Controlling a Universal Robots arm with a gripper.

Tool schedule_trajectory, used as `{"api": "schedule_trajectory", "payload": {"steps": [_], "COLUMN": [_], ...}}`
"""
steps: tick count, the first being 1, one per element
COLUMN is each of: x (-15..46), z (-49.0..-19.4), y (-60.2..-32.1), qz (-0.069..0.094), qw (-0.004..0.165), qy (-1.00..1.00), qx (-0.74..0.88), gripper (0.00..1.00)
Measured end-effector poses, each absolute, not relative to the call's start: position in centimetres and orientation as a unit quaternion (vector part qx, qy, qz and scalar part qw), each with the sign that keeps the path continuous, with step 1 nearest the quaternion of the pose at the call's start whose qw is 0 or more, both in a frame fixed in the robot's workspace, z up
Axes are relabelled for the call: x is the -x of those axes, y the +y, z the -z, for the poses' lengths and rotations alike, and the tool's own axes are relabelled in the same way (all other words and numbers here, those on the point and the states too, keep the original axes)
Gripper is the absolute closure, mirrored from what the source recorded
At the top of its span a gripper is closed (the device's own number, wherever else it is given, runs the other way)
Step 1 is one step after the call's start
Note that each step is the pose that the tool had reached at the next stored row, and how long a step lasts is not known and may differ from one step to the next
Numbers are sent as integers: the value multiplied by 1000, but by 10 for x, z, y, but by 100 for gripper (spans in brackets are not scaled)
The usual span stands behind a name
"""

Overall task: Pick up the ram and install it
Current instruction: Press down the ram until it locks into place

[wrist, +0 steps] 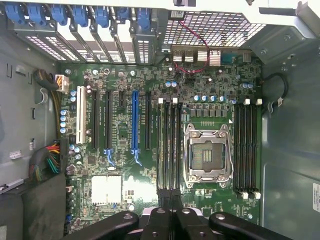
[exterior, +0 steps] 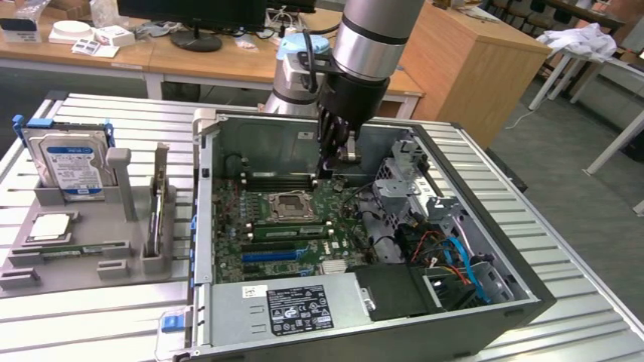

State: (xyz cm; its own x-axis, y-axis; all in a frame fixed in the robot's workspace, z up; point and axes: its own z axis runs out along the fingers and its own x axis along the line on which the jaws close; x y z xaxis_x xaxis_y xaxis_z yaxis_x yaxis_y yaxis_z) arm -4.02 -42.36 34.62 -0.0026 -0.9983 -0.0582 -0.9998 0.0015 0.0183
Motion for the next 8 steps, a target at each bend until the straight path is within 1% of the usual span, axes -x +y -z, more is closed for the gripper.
{"api": "schedule_trajectory", "payload": {"steps": [8], "x": [30], "z": [-346], "y": [-424], "qz": [-27], "qw": [14], "qy": [708], "qx": [706], "gripper": [89]}}
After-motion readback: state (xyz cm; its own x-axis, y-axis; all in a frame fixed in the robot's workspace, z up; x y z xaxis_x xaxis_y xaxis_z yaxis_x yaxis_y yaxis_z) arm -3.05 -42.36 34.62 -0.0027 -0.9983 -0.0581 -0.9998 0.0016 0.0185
